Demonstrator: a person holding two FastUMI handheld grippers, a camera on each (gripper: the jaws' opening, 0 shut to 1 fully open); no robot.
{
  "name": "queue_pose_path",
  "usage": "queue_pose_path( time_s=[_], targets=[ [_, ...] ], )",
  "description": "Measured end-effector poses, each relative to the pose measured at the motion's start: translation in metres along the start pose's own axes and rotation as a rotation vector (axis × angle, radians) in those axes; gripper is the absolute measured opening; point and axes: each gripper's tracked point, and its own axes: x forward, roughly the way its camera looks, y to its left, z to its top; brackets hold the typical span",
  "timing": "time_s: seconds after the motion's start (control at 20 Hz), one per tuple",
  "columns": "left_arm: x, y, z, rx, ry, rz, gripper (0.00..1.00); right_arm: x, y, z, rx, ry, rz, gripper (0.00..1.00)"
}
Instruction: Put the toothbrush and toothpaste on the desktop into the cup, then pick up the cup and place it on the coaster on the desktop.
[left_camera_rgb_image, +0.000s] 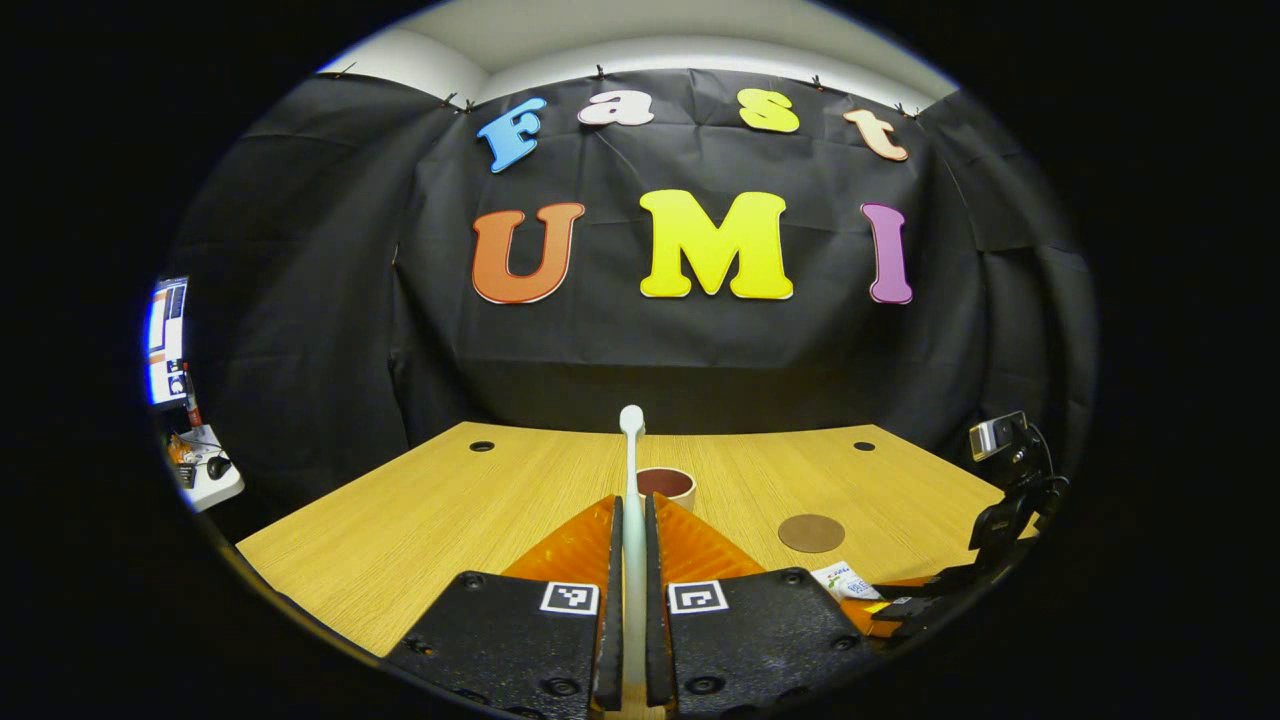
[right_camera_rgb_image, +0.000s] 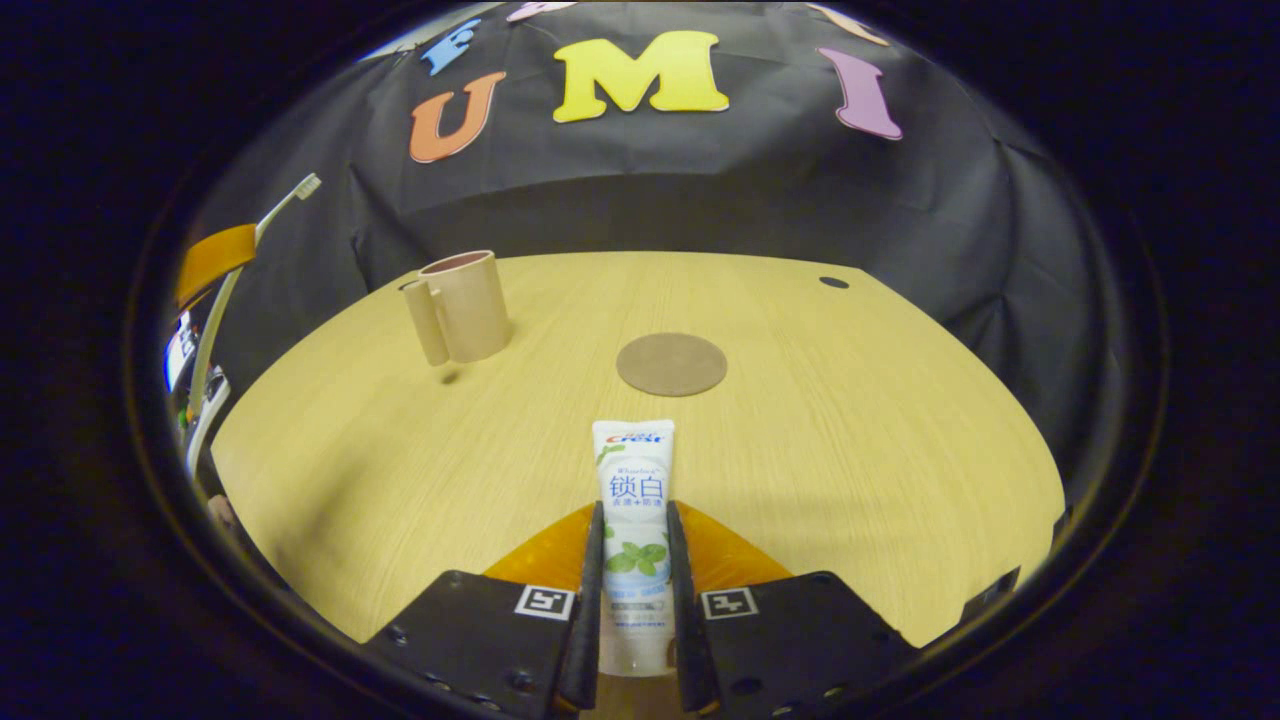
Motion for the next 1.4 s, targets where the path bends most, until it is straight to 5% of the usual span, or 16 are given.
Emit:
queue_pose_path(
  time_s=[0.6, 1.05, 1.4],
  targets=[
    [0.068, 0.009, 0.010, -0.003, -0.015, 0.016, 0.11, -0.024, 0.005, 0.071, 0.001, -0.307, 0.072, 0.31],
    [0.163, -0.009, 0.038, -0.013, -0.020, -0.047, 0.11, -0.030, 0.001, 0.116, 0.009, -0.387, 0.096, 0.34],
    [0.192, -0.026, 0.045, -0.008, -0.062, -0.078, 0.11, -0.018, -0.010, 0.115, 0.030, -0.383, 0.105, 0.31]
  ],
)
